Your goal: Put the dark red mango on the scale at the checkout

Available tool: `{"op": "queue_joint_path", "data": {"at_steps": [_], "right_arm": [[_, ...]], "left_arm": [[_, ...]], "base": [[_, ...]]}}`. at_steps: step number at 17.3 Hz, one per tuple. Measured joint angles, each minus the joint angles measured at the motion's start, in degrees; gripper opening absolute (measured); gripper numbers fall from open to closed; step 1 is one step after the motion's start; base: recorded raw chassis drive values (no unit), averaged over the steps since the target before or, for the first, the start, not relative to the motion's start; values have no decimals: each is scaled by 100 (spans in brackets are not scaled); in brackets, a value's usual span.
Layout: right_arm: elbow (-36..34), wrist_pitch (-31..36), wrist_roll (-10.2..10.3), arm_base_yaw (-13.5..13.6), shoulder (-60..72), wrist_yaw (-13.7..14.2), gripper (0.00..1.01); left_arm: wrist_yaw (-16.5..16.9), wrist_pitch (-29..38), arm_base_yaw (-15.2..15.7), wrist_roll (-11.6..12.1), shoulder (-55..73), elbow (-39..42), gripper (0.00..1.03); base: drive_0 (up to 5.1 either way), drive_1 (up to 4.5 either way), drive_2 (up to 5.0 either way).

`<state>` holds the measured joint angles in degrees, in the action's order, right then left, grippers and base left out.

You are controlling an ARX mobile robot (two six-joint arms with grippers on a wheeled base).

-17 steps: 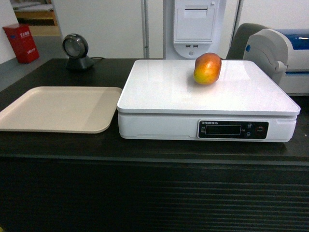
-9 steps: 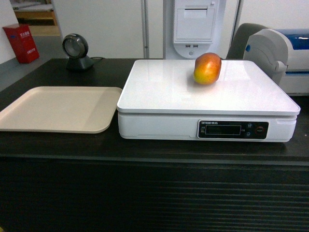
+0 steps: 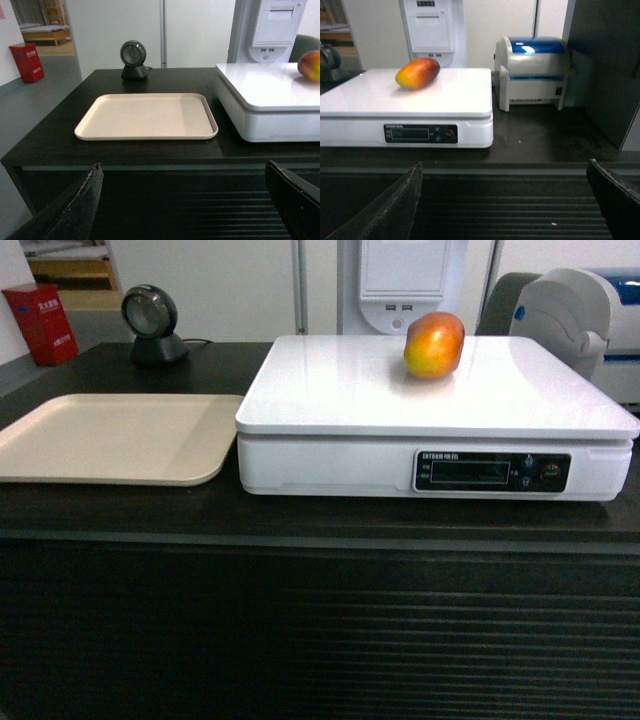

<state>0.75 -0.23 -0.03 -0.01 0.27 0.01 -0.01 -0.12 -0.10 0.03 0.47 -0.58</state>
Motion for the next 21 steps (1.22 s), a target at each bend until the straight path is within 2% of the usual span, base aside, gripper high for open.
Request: {"op": "queue_joint_path", "data": {"at_steps": [21], "right_arm": [[0, 2, 2, 0, 0, 0, 98]], "left_arm": [[0, -4, 0, 0, 0, 0, 98]], "base": [[0, 0, 0]]}}
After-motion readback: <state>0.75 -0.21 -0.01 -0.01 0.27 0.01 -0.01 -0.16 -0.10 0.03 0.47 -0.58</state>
